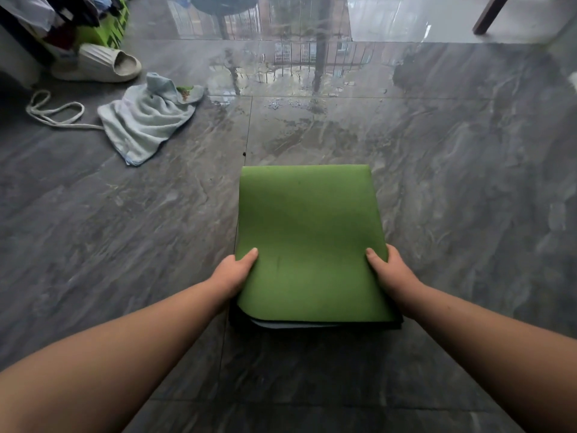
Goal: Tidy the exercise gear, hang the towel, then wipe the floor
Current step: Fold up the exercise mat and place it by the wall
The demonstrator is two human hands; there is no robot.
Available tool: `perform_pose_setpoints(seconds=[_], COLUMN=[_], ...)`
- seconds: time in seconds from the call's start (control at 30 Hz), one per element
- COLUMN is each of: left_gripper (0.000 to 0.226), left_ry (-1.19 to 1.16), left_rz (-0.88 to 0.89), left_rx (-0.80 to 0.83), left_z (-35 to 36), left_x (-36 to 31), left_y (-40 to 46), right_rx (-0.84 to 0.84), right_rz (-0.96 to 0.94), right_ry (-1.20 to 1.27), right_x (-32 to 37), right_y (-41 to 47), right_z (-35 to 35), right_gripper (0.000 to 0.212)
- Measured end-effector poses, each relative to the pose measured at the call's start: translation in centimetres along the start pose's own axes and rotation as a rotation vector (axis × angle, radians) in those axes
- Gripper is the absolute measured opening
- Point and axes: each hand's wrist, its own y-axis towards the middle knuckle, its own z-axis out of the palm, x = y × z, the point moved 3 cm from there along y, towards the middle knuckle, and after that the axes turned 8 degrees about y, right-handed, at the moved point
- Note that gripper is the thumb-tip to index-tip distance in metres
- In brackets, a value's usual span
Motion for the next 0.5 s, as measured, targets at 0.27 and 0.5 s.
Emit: perform_pose_setpoints(seconds=[0.27,0.5], left_gripper=[0.044,0.053], left_ry=[-0.19,0.043], left_rz=[-0.001,0.047], left_rx=[0.02,-0.062], left_z=[-2.3,-7.4], left_x=[-3.8,-8.1], left_y=[-4.2,-13.5], right_rx=[0.009,-0.006], right_rz=[-0.022,-0.044], right_ry=[0.034,0.099], right_x=[2.2,8.8], right_y=[-3.1,-12.2], right_z=[-0.3,-2.2], right_gripper=[0.039,0.036])
